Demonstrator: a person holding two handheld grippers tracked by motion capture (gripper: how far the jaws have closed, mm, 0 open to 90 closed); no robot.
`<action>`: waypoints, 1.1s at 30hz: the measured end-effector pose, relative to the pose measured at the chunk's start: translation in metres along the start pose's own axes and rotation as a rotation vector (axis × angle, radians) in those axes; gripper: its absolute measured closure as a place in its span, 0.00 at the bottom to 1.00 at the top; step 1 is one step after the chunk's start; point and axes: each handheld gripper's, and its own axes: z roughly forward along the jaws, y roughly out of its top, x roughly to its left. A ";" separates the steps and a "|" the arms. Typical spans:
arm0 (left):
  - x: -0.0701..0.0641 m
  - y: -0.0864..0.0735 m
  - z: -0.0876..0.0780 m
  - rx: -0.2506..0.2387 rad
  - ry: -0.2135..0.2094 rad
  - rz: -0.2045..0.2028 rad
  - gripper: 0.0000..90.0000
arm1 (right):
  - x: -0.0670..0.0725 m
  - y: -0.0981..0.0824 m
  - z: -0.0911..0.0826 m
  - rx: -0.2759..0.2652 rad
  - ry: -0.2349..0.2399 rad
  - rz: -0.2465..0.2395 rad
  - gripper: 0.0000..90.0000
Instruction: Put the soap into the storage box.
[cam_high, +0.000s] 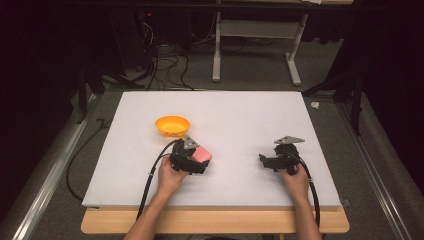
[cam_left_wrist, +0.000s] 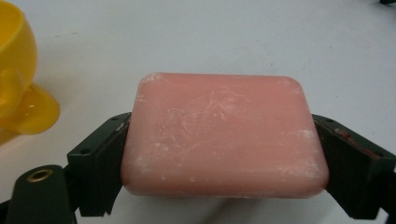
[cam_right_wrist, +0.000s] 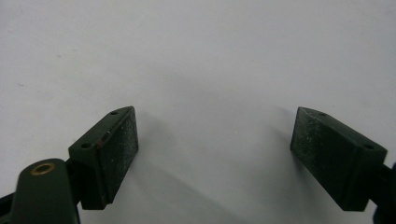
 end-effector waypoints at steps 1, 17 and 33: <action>0.000 0.000 -0.003 -0.002 0.005 0.002 0.15 | 0.000 0.000 0.000 0.000 -0.001 0.000 0.17; 0.005 0.003 -0.029 -0.055 0.019 -0.020 0.15 | 0.000 0.000 0.000 0.000 0.000 -0.001 0.17; 0.016 0.001 -0.047 -0.096 0.038 -0.072 0.16 | 0.000 0.000 0.000 0.000 -0.001 0.000 0.17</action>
